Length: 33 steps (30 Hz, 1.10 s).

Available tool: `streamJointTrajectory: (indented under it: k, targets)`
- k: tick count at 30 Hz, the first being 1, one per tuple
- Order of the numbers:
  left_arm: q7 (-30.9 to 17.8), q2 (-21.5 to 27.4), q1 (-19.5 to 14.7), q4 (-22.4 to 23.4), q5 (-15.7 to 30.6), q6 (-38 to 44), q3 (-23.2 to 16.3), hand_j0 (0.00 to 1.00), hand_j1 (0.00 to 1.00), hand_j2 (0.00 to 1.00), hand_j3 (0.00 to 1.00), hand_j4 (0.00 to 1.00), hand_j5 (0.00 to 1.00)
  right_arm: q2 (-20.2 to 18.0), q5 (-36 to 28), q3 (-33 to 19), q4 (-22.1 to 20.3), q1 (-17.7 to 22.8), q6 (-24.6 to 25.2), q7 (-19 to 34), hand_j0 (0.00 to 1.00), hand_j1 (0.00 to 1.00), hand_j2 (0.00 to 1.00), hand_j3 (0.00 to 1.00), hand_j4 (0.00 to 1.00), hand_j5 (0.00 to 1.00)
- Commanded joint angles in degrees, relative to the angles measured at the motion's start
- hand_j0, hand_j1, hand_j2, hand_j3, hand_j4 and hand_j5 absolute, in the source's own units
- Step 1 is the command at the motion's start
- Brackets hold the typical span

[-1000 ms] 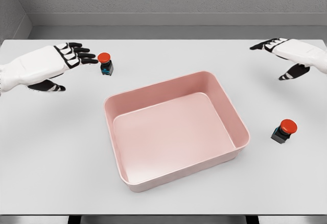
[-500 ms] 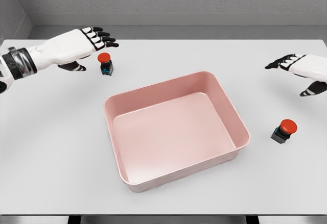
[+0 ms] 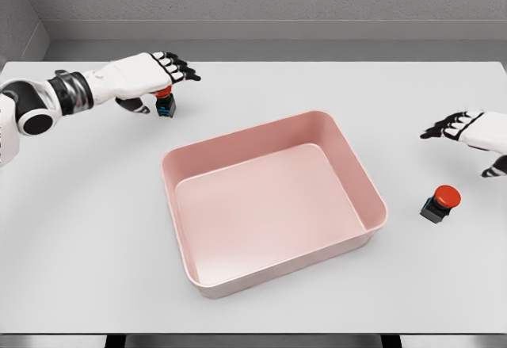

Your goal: Put the industrial switch in the basket with both arms

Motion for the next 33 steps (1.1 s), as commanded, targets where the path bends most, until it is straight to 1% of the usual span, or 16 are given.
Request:
streamJointTrajectory:
  k: [1, 3, 4, 7, 8, 10, 12, 15, 23, 29, 31, 32, 33]
  targets:
    - [0.0, -2.1, -0.1, 4.0, 0.2, 0.0, 0.0, 1.00, 1.00, 1.00, 1.00, 1.00, 1.00, -1.5, -0.3, -0.1, -1.1, 0.0, 0.1, -0.1, 1.00, 1.00, 1.00, 1.00, 1.00, 1.00]
    - [0.1, -3.0, -0.5, 6.3, 0.2, 0.0, 0.0, 1.00, 1.00, 1.00, 1.00, 1.00, 1.00, -1.4, -0.3, -0.1, -1.9, 1.2, 0.1, 0.0, 1.00, 1.00, 1.00, 1.00, 1.00, 1.00]
    - [0.1, -3.4, -0.8, 7.2, 0.2, 0.0, 0.0, 1.00, 1.00, 1.00, 1.00, 1.00, 1.00, -1.6, -0.3, -0.1, -3.0, 2.1, 0.1, 0.1, 1.00, 1.00, 1.00, 1.00, 1.00, 1.00]
    - [0.1, -3.5, -0.9, 8.2, 0.2, 0.0, 0.0, 1.00, 1.00, 1.00, 1.00, 1.00, 1.00, -1.6, -0.3, -0.1, -4.3, 3.3, 0.1, 0.1, 1.00, 1.00, 1.00, 1.00, 1.00, 1.00]
    - [0.1, -4.5, -1.1, 10.0, 0.2, 0.0, 0.0, 1.00, 1.00, 1.00, 1.00, 1.00, 1.00, -1.6, -0.3, -0.1, -4.6, 3.8, 0.1, 0.1, 1.00, 1.00, 1.00, 1.00, 1.00, 1.00]
    - [0.1, -5.2, -1.2, 11.4, 0.2, 0.0, 0.0, 1.00, 1.00, 1.00, 1.00, 1.00, 1.00, -1.6, -0.3, 0.0, -6.2, 4.6, 0.1, 0.1, 1.00, 1.00, 1.00, 1.00, 1.00, 1.00]
    - [0.1, -6.5, -1.3, 13.1, 0.2, 0.0, 0.0, 1.00, 1.00, 1.00, 1.00, 1.00, 1.00, -1.7, -0.3, 0.0, -6.4, 5.2, 0.1, 0.1, 1.00, 1.00, 1.00, 1.00, 1.00, 1.00]
    - [0.2, -7.7, -1.8, 14.0, 0.2, 0.0, 0.0, 1.00, 1.00, 1.00, 1.00, 1.00, 1.00, -2.7, -0.3, 0.0, -6.4, 5.7, 0.1, 0.1, 1.00, 1.00, 1.00, 1.00, 1.00, 1.00]
    - [0.5, -8.0, -2.1, 13.7, 0.2, 0.0, 0.1, 1.00, 1.00, 1.00, 1.00, 1.00, 1.00, -2.6, -0.3, 0.0, -7.2, 7.2, 0.1, 0.2, 1.00, 1.00, 1.00, 1.00, 1.00, 1.00]
    - [0.7, -7.8, -2.0, 13.9, 0.4, 0.0, 0.0, 1.00, 1.00, 1.00, 1.00, 1.00, 1.00, -2.2, -0.2, 0.1, -8.1, 7.5, 0.1, 0.8, 1.00, 1.00, 1.00, 1.00, 1.00, 1.00]
    - [0.5, -7.8, -2.1, 14.0, 0.4, 0.0, -0.4, 0.95, 0.95, 0.95, 0.95, 0.95, 0.95, -2.1, -0.2, 0.1, -8.7, 7.6, 0.1, 1.9, 1.00, 1.00, 1.00, 1.00, 1.00, 1.00]
    - [0.5, -7.8, -2.1, 14.0, 0.4, 0.0, -0.4, 0.89, 0.89, 0.89, 0.89, 0.89, 0.89, -2.2, -0.2, 0.1, -9.1, 7.8, 0.1, 1.9, 1.00, 1.00, 1.00, 1.00, 1.00, 1.00]
    - [0.6, -7.7, -2.1, 14.1, 0.4, 0.0, -0.4, 0.80, 0.80, 0.80, 0.80, 0.80, 0.80, -2.3, -0.2, 0.1, -9.1, 7.8, 0.1, 1.9, 1.00, 1.00, 1.00, 1.00, 1.00, 1.00]
